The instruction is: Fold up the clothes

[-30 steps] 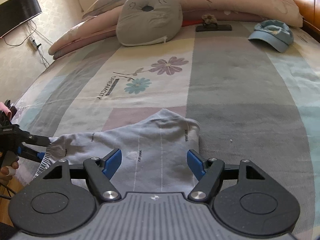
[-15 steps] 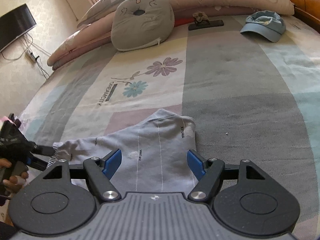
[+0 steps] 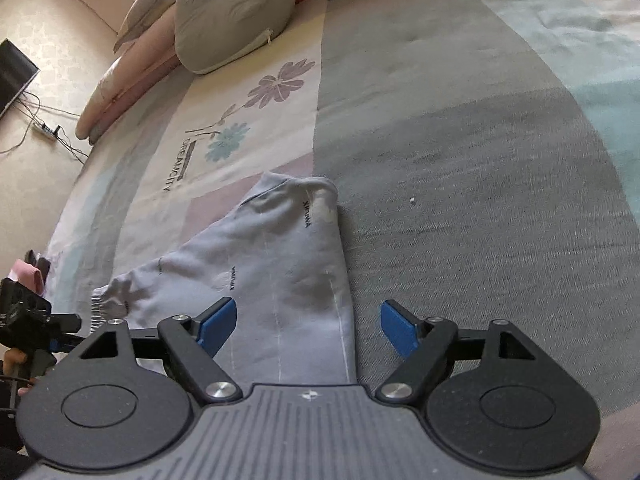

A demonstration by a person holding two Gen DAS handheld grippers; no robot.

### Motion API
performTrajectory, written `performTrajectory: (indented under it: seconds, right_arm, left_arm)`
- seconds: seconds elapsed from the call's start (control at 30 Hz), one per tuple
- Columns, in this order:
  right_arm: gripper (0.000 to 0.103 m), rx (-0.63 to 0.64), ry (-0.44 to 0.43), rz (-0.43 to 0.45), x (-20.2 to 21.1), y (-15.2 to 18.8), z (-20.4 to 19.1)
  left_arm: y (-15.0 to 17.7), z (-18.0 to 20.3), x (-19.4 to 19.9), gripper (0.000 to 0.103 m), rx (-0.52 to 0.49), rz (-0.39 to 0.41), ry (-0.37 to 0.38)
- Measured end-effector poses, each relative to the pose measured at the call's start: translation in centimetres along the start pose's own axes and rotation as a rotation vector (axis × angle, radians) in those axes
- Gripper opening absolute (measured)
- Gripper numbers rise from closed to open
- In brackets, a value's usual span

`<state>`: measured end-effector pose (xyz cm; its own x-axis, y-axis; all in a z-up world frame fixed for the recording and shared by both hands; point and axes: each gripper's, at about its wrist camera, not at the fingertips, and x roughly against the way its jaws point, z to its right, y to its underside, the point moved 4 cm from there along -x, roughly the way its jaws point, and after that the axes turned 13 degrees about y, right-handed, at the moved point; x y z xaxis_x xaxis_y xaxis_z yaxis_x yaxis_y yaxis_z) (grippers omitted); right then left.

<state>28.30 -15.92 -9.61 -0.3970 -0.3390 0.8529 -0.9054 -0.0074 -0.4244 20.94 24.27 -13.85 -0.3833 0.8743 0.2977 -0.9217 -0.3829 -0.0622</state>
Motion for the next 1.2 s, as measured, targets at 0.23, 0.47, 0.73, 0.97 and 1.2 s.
performTrajectory:
  seconds: [0.23,0.47,0.73,0.97,1.2]
  right_arm:
    - [0.083,0.031,0.001,-0.018,-0.8,0.3,-0.5]
    - [0.083,0.028,-0.004,-0.015,-0.7,0.6,-0.4]
    - [0.089,-0.019,-0.076,-0.040,-1.2,0.7,0.3]
    - [0.098,-0.055,-0.232,-0.114,-2.8,-1.4,0.6]
    - [0.103,-0.066,-0.362,-0.231,-4.3,-2.5,0.3]
  left_arm:
    - [0.0,-0.1,0.1,0.093,0.012,-0.004,-0.011]
    - [0.1,0.0,0.1,0.093,0.018,0.003,-0.020]
    - [0.4,0.2,-0.1,0.093,0.015,0.015,-0.022]
    - [0.3,0.2,0.0,0.093,0.011,0.018,-0.026]
    - [0.6,0.2,0.2,0.093,0.000,0.041,-0.021]
